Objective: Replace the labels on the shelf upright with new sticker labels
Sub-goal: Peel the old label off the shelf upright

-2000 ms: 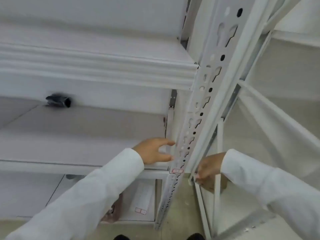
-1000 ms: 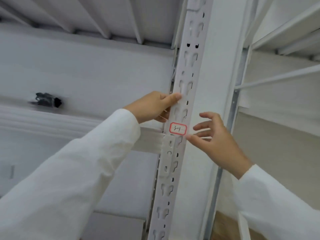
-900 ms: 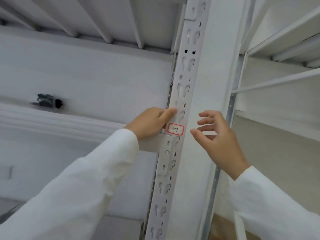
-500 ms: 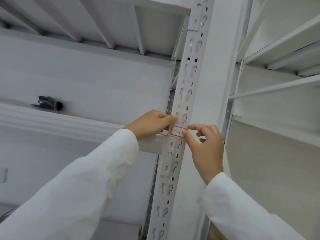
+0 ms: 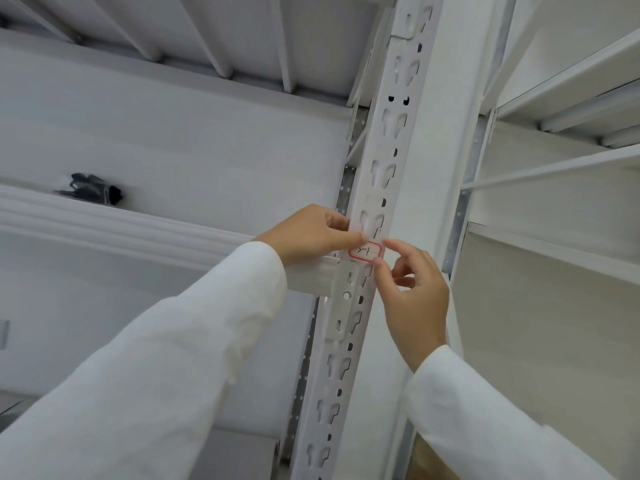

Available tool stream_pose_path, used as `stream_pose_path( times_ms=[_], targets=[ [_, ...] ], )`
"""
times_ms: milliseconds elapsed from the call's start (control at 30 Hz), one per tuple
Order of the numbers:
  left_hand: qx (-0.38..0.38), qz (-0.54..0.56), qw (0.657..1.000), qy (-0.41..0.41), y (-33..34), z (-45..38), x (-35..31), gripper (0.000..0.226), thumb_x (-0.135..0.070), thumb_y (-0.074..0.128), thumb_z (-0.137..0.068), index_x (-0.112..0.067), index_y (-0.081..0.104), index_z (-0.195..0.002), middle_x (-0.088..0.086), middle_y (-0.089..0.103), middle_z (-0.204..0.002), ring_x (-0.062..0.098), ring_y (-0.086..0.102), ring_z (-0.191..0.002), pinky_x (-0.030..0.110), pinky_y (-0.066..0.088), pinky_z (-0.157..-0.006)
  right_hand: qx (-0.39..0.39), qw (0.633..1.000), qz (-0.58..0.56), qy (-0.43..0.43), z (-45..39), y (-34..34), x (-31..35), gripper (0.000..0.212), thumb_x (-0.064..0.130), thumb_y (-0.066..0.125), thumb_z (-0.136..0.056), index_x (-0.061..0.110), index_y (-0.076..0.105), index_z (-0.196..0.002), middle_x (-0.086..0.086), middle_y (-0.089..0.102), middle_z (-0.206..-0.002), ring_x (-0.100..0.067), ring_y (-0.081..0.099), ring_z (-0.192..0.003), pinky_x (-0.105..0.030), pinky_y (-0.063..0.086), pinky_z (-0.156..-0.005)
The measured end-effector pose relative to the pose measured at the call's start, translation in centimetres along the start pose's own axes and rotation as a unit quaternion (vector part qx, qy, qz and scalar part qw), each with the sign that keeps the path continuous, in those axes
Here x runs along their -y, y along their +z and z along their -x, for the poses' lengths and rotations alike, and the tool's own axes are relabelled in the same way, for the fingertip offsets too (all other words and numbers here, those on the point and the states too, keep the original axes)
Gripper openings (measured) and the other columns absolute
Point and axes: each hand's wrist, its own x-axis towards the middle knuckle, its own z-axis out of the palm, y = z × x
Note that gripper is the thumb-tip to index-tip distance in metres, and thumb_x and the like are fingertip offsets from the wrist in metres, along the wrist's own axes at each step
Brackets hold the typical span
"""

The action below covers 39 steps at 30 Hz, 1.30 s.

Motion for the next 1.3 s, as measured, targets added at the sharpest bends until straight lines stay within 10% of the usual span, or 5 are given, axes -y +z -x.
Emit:
stream_pose_path(
  times_ms=[200,867,1100,1300],
  targets=[
    [0.030,0.029,0.999,0.017,-0.1,0.1,0.2,0.015,-0.020,0.072,-0.079,-0.020,0.073,-0.094,-0.004,0.077,-0.096,0.009,0.071,-0.093,0.027,0.050,-0.097,0.026,0.998,0.045,-0.027,-0.5,-0.5,-0.4,0.019,0.021,0.063,-0.085,0.024,0.064,-0.104,0.013,0.048,-0.070,-0.022,0.053,-0.076,-0.023,0.046,-0.066],
    [0.049,0.054,0.997,0.011,0.1,0.3,0.2,0.029,-0.012,0.075,-0.076,-0.016,0.066,-0.104,0.003,0.075,-0.104,0.013,0.071,-0.094,0.026,0.052,-0.091,0.092,0.987,0.121,-0.045,0.2,-1.2,0.0,0.031,0.015,0.055,-0.085,0.024,0.057,-0.114,0.007,0.061,-0.070,-0.015,0.058,-0.070,-0.037,0.053,-0.069],
    [0.041,0.051,0.998,0.009,0.1,0.5,0.0,0.029,-0.007,0.073,-0.078,-0.008,0.066,-0.106,0.002,0.074,-0.097,0.010,0.069,-0.085,0.020,0.053,-0.087,0.238,0.956,0.171,0.020,-0.6,-1.4,1.5,0.004,0.026,0.057,-0.082,0.027,0.060,-0.079,0.010,0.054,-0.049,-0.009,0.051,-0.056,-0.028,0.044,-0.060],
    [0.045,0.048,0.998,0.000,0.2,0.4,0.1,0.030,-0.012,0.075,-0.076,-0.014,0.066,-0.105,0.003,0.075,-0.102,0.014,0.071,-0.094,0.026,0.052,-0.091,0.124,0.987,0.100,0.025,-1.2,-2.4,1.6,0.016,0.031,0.061,-0.084,0.034,0.060,-0.100,0.006,0.059,-0.056,-0.009,0.054,-0.056,-0.028,0.046,-0.061]
  ],
)
